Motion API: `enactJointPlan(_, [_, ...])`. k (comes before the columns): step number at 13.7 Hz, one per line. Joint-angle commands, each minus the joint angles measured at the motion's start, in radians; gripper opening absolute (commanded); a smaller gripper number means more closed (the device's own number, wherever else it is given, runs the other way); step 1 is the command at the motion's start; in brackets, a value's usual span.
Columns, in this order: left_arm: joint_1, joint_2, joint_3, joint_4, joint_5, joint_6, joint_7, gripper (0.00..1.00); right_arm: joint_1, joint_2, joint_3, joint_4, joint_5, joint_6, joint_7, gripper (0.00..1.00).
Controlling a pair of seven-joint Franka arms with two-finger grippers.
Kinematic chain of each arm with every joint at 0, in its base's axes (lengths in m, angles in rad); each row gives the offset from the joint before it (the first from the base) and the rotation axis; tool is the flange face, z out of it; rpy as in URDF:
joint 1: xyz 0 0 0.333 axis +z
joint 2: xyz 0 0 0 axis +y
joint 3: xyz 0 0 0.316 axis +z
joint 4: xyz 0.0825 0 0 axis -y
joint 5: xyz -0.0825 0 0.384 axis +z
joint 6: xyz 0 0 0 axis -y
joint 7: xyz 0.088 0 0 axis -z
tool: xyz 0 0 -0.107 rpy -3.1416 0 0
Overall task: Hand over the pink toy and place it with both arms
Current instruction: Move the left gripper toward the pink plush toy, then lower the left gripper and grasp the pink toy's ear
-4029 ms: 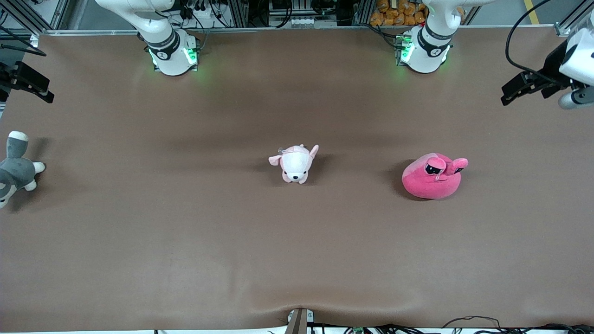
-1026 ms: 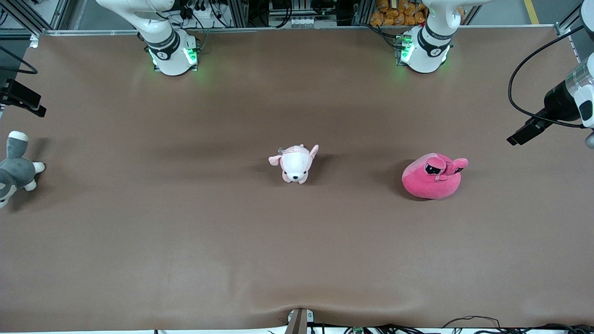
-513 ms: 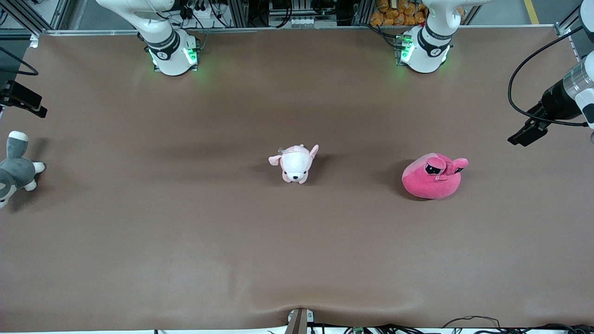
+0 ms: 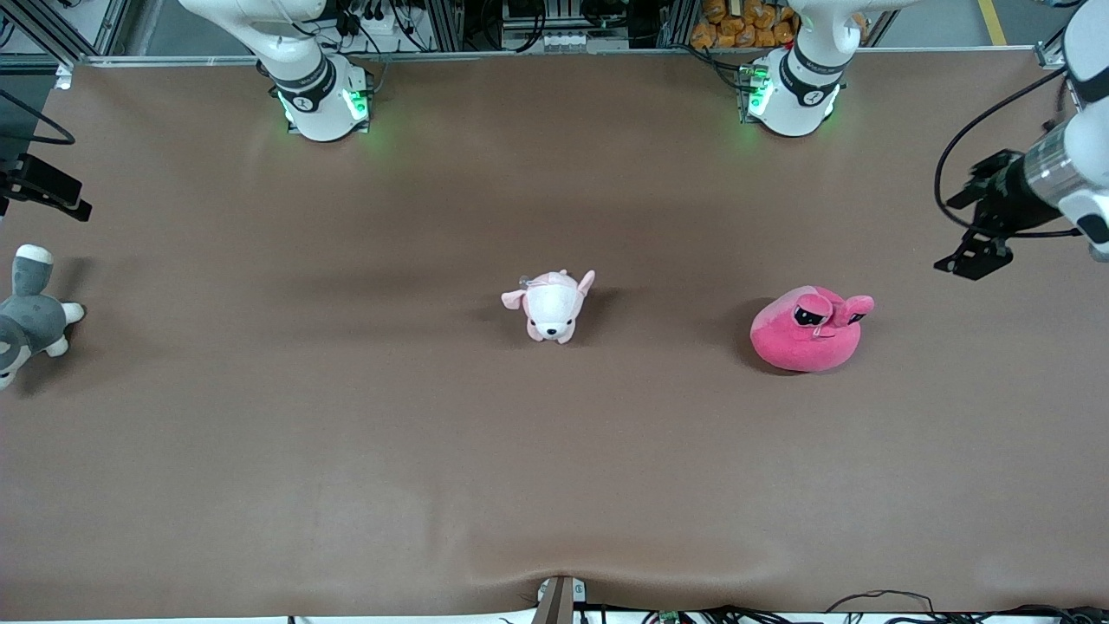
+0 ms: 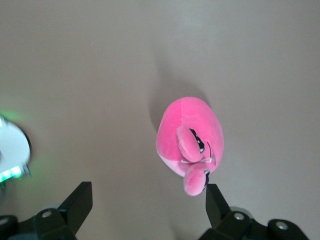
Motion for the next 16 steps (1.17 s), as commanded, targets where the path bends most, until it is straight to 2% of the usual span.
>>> enactJointPlan(1, [0.013, 0.08, -0.004, 0.007, -0.033, 0.029, -0.195, 1.0, -0.021, 0.004, 0.012, 0.011, 0.009, -0.018, 0.019, 1.0])
enactJointPlan(4, [0.014, 0.141, -0.004, -0.005, -0.063, 0.058, -0.281, 1.0, -0.021, 0.006, 0.012, 0.011, 0.007, -0.016, 0.019, 1.0])
enactJointPlan(7, [0.014, 0.173, -0.004, -0.045, -0.061, 0.113, -0.289, 1.0, -0.023, 0.006, 0.012, 0.011, 0.007, -0.018, 0.048, 1.0])
enactJointPlan(11, [0.013, 0.193, -0.006, -0.144, -0.069, 0.323, -0.291, 1.0, -0.017, 0.006, 0.012, 0.011, 0.009, -0.033, 0.128, 1.0])
enactJointPlan(16, [0.01, 0.212, -0.009, -0.168, -0.154, 0.387, -0.292, 1.0, -0.02, 0.006, 0.012, 0.009, 0.009, -0.039, 0.131, 1.0])
